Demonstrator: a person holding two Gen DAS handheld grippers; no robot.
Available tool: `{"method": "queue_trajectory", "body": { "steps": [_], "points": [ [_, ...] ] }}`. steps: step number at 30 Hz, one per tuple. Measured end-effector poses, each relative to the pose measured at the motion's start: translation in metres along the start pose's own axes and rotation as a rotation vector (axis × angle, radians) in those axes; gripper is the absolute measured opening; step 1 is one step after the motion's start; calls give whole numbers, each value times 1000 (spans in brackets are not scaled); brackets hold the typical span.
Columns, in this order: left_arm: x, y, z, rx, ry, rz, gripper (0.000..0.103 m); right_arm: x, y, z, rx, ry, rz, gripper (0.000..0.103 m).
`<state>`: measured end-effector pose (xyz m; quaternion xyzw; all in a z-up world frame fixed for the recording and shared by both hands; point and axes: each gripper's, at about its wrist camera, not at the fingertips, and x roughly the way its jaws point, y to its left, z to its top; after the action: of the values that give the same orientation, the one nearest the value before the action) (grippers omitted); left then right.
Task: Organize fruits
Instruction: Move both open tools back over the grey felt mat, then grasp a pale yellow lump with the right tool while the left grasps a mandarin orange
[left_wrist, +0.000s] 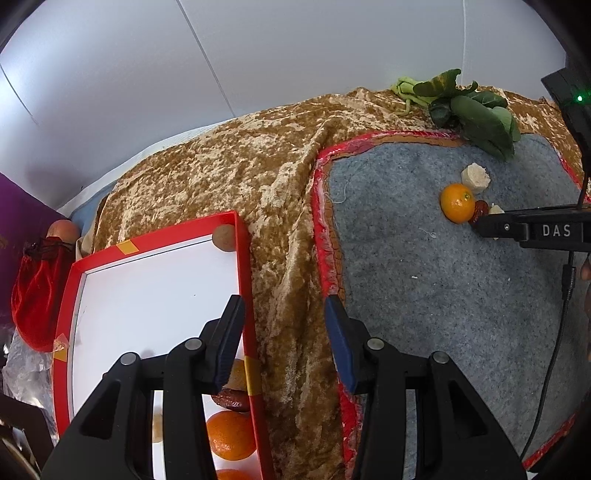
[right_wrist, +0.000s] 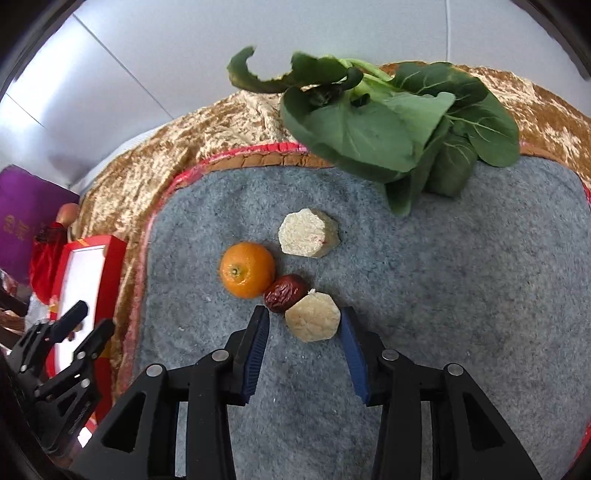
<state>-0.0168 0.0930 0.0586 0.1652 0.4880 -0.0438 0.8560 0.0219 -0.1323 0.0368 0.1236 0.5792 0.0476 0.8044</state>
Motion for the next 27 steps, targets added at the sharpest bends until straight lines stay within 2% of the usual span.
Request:
{"method": "queue_trajectory", "body": {
  "steps": [4,7,11,16,22,25,27],
  "points": [
    [-1,4,-3,-5,-9,-9,43,7,10,0,-25,-8,-63,42],
    [-4,2,0,-2,-32,-32,43,4,7,0,-24,-21,-71,30],
    [-6,-10,4,11,-54,-103,43,-14,-19,-2,62,-4,17,30],
    [0,-35,15,44,-77,-158,43,-55,-57,-3,167,-58,91,30],
    [7,-72,28,107,-98,-226,43,-71,-89,-1,250,-85,116,30],
    [14,-91,34,148,-100,-222,43,-71,-92,-1,271,-76,151,30],
    [18,-100,38,165,-95,-247,43,-74,-98,0,277,-77,156,30]
  ]
}}
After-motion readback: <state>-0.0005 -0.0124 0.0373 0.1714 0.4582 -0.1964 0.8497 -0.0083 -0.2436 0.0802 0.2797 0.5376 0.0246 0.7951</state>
